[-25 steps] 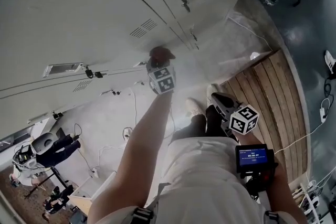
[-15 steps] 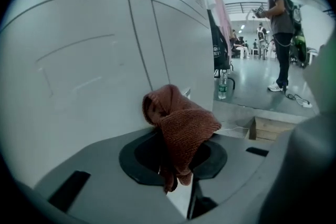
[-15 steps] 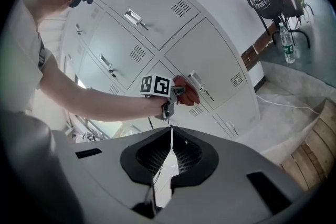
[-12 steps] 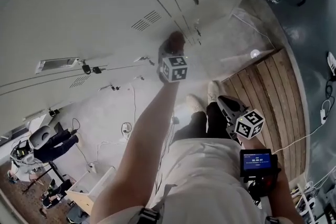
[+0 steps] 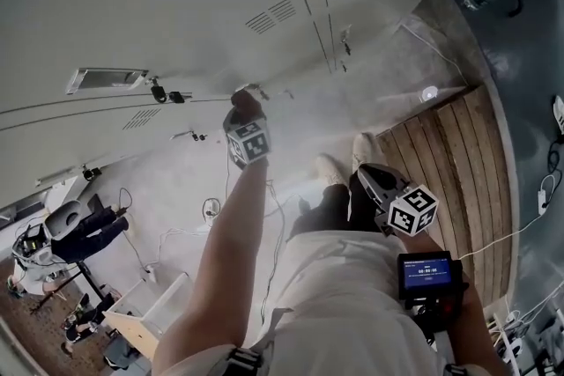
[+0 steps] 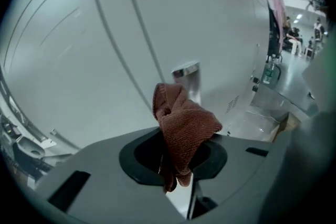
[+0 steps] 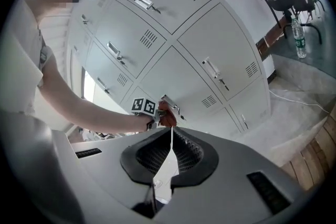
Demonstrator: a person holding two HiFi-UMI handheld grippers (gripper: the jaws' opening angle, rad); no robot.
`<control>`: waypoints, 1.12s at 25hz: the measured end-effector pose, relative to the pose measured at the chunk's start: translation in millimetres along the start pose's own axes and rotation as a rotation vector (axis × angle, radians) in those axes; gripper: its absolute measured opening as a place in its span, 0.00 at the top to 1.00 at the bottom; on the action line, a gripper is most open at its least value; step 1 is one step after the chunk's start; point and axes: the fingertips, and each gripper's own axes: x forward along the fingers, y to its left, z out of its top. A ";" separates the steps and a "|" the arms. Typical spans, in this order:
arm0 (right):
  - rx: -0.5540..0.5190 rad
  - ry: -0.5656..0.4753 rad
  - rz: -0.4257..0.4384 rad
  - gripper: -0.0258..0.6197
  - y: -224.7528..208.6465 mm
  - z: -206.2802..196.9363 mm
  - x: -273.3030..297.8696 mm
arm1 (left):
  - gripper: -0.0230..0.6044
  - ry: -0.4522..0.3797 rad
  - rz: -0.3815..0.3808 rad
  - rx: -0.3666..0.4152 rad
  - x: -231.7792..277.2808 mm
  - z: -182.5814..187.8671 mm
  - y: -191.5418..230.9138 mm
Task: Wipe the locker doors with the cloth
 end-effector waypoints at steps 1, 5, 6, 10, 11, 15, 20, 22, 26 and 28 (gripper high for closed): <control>0.005 0.002 -0.002 0.93 -4.7 -2.3 -1.9 | 0.84 0.034 0.026 -0.034 2.6 -13.3 9.4; 0.026 0.008 -0.020 0.93 -4.7 -8.0 -1.6 | 0.84 0.062 0.003 -0.136 11.6 -17.5 13.1; 0.029 0.006 -0.023 0.93 -3.7 -7.4 -0.8 | 0.84 0.043 -0.021 -0.134 12.5 -6.5 1.8; 0.046 -0.009 -0.034 0.93 -9.4 -2.9 -2.8 | 0.84 0.016 -0.072 -0.101 21.3 20.1 -57.7; 0.051 -0.011 -0.037 0.93 -11.9 -2.0 -4.5 | 0.84 -0.002 -0.098 -0.074 23.0 26.9 -76.5; 0.064 -0.015 -0.055 0.93 -26.6 0.4 -12.6 | 0.84 -0.098 -0.230 0.057 22.5 75.0 -159.3; 0.077 -0.017 -0.078 0.93 -44.9 -0.5 -22.2 | 0.84 -0.162 -0.333 0.144 25.5 103.4 -222.4; 0.079 -0.011 -0.083 0.93 -48.8 -3.5 -23.9 | 0.84 -0.162 -0.329 0.116 31.1 99.8 -220.1; 0.077 0.014 -0.077 0.93 -48.2 -13.4 -21.7 | 0.84 -0.139 -0.223 0.033 35.3 81.7 -181.4; 0.076 0.027 -0.067 0.93 -44.1 -18.3 -19.3 | 0.84 -0.102 -0.141 -0.027 35.5 63.1 -151.7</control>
